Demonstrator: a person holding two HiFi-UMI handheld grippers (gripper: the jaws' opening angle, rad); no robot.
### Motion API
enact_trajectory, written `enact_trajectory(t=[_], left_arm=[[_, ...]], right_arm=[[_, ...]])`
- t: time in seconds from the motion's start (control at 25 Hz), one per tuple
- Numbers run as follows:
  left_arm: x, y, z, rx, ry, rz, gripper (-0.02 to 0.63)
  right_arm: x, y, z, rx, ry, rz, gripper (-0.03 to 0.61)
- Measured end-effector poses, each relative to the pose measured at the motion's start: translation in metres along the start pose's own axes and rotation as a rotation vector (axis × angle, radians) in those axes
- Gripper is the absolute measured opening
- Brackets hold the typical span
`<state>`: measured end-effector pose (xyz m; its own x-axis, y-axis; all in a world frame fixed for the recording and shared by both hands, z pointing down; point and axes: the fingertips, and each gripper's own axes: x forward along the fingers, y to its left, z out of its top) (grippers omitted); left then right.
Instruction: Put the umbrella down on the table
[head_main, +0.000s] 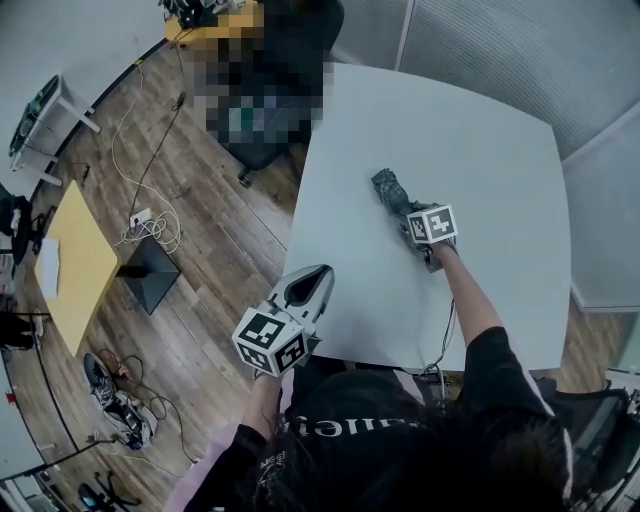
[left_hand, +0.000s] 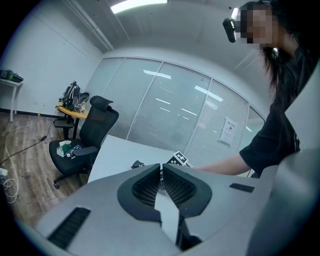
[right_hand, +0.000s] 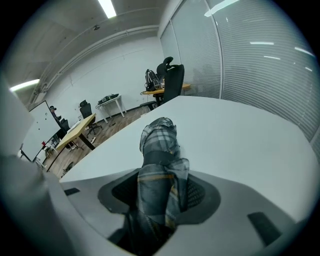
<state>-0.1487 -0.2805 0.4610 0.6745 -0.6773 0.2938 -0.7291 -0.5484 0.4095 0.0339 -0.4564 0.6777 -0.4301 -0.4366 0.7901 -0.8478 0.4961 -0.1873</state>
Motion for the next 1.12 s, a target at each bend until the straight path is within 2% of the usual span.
enact_trajectory(t=[0.2,0.36,0.44,0.68,0.92,1.12], left_arm=[[-0.003,0.012,0.000,-0.012,0.018,0.016,0.026],[-0.006,0.018,-0.002,-0.020,0.016,0.027,0.026],[-0.008,0.020,-0.005,-0.022,0.016,0.031,0.026],[-0.008,0.024,-0.010,-0.030,0.024,0.038,0.026],[-0.010,0.023,-0.009,-0.035,0.021,0.038,0.026],[-0.008,0.018,-0.014,-0.035,0.028,0.029,0.026]], right_arm=[[0.014,-0.006,0.003,-0.068,0.027,-0.028,0.221],[0.021,-0.005,-0.001,-0.073,0.021,-0.037,0.221],[0.023,-0.005,-0.004,-0.060,0.011,-0.036,0.227],[0.025,-0.010,-0.008,0.067,-0.013,-0.025,0.262],[0.008,-0.008,-0.004,0.078,-0.040,-0.039,0.279],[-0.018,-0.004,-0.009,0.078,-0.102,-0.038,0.279]])
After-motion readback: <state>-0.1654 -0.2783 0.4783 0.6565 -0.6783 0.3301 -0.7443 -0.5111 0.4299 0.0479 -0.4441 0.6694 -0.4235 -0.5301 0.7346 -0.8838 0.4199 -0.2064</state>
